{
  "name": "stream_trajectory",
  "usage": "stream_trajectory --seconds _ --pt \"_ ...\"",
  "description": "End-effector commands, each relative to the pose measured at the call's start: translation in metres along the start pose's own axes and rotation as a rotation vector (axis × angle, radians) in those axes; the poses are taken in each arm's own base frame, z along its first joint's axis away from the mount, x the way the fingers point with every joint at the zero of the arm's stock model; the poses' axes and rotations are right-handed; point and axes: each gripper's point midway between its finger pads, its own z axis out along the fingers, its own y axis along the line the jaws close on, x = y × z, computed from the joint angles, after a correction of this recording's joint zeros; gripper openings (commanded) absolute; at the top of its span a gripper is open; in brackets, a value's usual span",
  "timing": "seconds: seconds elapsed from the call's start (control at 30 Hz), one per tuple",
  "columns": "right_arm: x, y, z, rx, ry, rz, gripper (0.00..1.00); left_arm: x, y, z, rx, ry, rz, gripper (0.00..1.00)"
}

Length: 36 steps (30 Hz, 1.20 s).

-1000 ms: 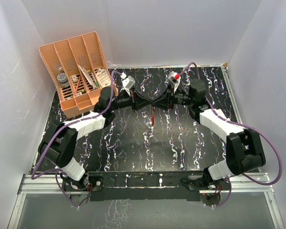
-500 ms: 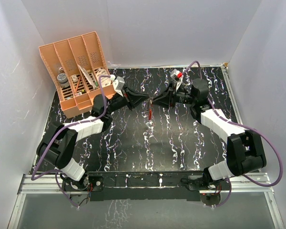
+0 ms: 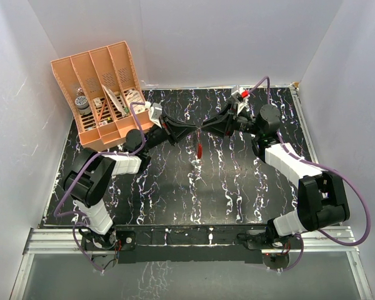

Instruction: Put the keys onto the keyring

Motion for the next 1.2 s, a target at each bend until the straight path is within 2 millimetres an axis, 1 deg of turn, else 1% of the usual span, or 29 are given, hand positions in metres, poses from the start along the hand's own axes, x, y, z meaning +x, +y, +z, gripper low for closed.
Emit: stream_trajectory --seconds 0.0,0.17,0.3,0.43,0.53,0.77,0.9,1.1,1.17 --pt "-0.023 0.013 -0.001 -0.035 -0.056 -0.070 0.30 -0.056 -0.035 0.004 0.127 -0.191 0.175 0.00" --pt "-0.020 0.006 0.001 -0.015 -0.060 -0.054 0.30 -0.063 -0.038 0.006 0.133 -0.204 0.184 0.00" --pt "-0.023 -0.013 0.003 0.079 -0.083 -0.003 0.27 -0.071 -0.043 0.007 0.143 -0.222 0.191 0.00" --pt "-0.026 -0.030 0.002 0.169 -0.092 0.012 0.27 -0.079 -0.045 0.008 0.144 -0.242 0.197 0.00" --pt "-0.029 -0.037 0.002 0.211 -0.096 0.021 0.29 -0.083 -0.045 0.010 0.141 -0.253 0.202 0.00" --pt "-0.035 -0.048 0.003 0.280 -0.113 0.027 0.30 -0.090 -0.045 0.016 0.151 -0.270 0.207 0.00" --pt "-0.040 -0.053 0.007 0.313 -0.117 0.033 0.31 -0.089 -0.045 0.020 0.160 -0.267 0.204 0.00" --pt "-0.044 -0.052 0.016 0.316 -0.118 0.030 0.31 -0.085 -0.044 0.022 0.162 -0.262 0.201 0.00" --pt "-0.042 -0.051 0.021 0.313 -0.108 0.035 0.32 -0.084 -0.044 0.023 0.162 -0.262 0.202 0.00"
